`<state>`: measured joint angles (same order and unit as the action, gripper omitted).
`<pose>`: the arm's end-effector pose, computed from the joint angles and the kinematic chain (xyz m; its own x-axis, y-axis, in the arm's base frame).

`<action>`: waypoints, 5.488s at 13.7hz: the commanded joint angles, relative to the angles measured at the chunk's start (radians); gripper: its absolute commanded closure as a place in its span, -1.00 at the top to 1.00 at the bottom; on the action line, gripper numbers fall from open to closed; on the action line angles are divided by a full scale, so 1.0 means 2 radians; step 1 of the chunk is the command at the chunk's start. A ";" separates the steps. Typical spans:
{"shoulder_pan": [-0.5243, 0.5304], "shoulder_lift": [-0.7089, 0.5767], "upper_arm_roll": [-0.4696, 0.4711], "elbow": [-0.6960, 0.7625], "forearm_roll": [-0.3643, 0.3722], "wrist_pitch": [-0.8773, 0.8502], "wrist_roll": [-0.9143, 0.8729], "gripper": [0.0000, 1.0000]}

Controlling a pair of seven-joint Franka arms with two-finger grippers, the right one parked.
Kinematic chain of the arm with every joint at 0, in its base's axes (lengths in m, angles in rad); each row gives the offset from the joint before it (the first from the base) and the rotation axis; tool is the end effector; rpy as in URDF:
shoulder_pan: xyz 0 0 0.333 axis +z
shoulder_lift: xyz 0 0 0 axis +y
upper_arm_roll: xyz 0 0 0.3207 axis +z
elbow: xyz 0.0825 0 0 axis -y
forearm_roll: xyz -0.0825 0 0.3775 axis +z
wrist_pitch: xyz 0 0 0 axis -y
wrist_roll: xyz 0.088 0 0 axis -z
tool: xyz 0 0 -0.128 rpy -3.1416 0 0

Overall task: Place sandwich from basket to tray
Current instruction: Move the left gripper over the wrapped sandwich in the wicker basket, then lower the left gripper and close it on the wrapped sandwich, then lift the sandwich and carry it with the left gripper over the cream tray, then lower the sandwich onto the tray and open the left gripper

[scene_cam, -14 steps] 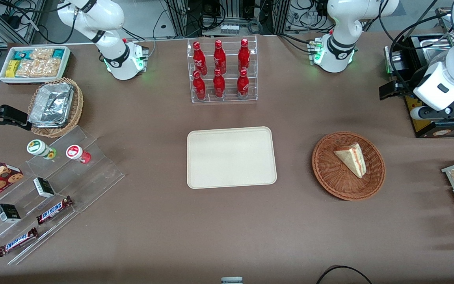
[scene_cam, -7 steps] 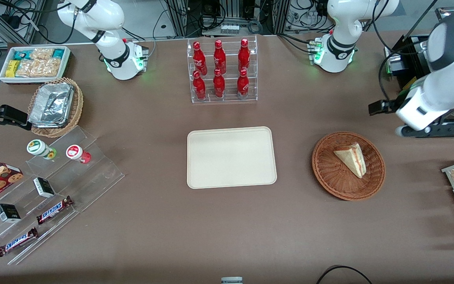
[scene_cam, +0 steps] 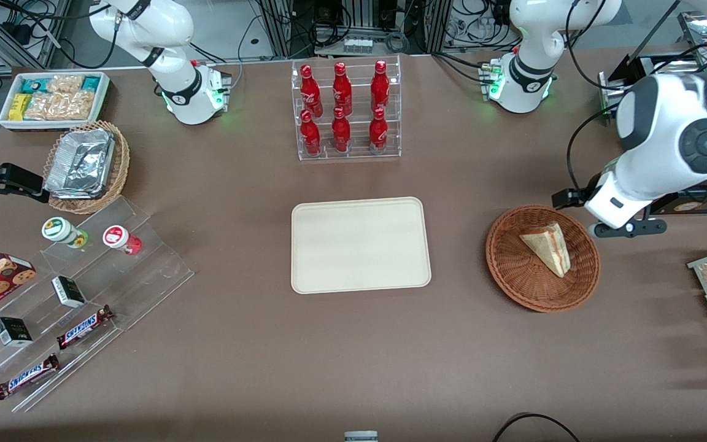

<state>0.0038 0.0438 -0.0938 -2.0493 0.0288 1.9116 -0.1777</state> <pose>0.5264 -0.0446 0.3913 0.9816 0.0787 -0.1739 0.0706 -0.9961 -0.0524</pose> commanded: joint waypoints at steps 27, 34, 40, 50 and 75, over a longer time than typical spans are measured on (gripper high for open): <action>-0.002 0.090 0.019 -0.105 0.009 0.248 -0.298 -1.00; -0.023 0.072 0.001 -0.023 0.009 0.103 -0.297 -1.00; -0.124 0.078 -0.002 0.021 0.008 0.067 -0.296 -1.00; -0.298 0.228 -0.002 0.193 -0.001 0.062 -0.327 -1.00; -0.364 0.372 -0.001 0.342 0.003 0.063 -0.392 1.00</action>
<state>-0.7023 0.7701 -0.1119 -1.4071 0.0296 2.0649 -0.9376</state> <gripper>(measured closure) 0.700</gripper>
